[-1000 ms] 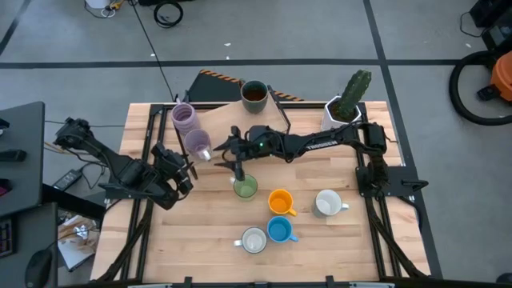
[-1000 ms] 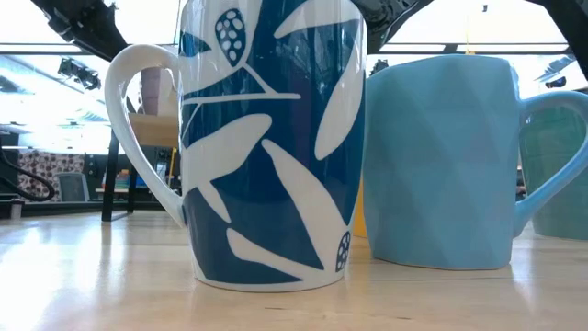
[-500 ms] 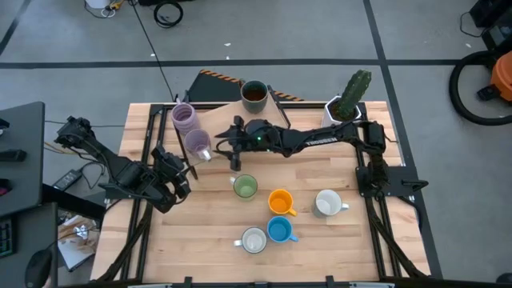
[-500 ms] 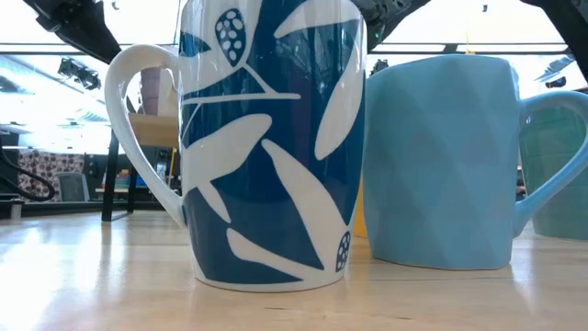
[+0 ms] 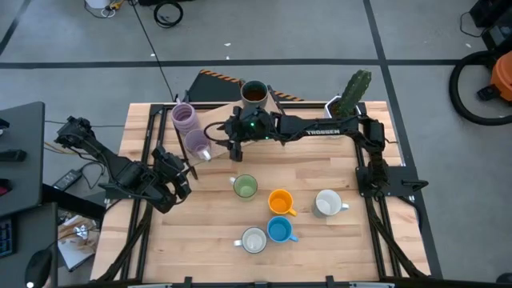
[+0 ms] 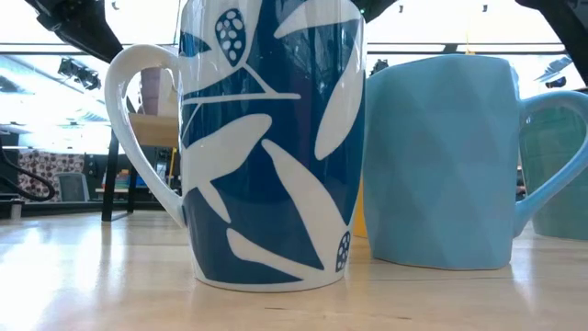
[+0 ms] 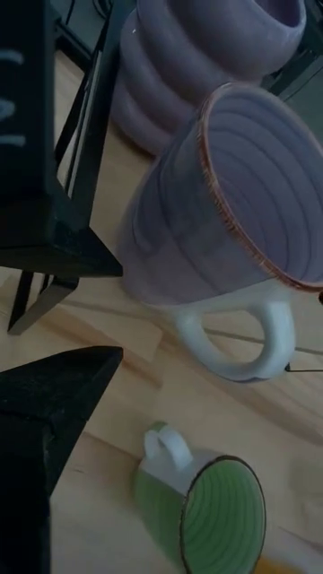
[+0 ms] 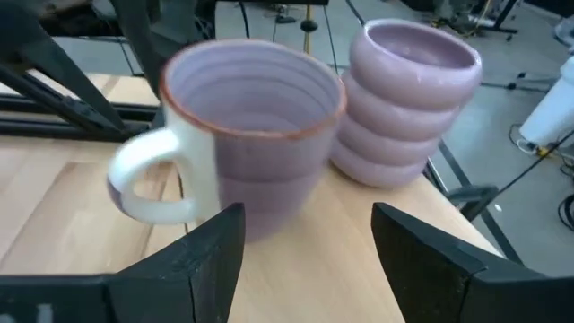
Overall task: Place coffee mugs
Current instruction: Put the purple mug on the shelf aligned with the other purple mug
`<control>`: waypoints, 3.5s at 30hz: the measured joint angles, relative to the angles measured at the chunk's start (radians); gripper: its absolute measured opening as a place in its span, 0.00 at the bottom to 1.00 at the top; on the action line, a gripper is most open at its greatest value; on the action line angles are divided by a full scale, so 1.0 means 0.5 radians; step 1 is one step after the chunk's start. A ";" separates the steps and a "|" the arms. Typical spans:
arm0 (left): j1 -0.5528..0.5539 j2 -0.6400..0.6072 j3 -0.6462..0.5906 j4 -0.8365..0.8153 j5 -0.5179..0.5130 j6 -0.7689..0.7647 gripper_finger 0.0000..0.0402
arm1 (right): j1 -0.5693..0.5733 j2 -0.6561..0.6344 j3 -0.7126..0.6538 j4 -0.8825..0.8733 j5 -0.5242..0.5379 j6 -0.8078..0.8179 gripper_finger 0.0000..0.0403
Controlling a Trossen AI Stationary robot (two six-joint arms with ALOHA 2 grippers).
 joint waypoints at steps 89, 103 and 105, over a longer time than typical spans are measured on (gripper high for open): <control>0.122 0.000 0.000 0.135 -0.015 0.062 0.35 | 0.060 0.230 -0.354 1.016 -0.245 0.227 0.62; 0.122 0.000 0.000 0.115 0.009 0.059 0.35 | 0.048 0.230 -0.354 1.101 -0.281 0.187 0.62; 0.123 0.000 0.000 0.114 0.009 0.062 0.35 | 0.048 0.230 -0.338 1.091 -0.277 0.186 0.62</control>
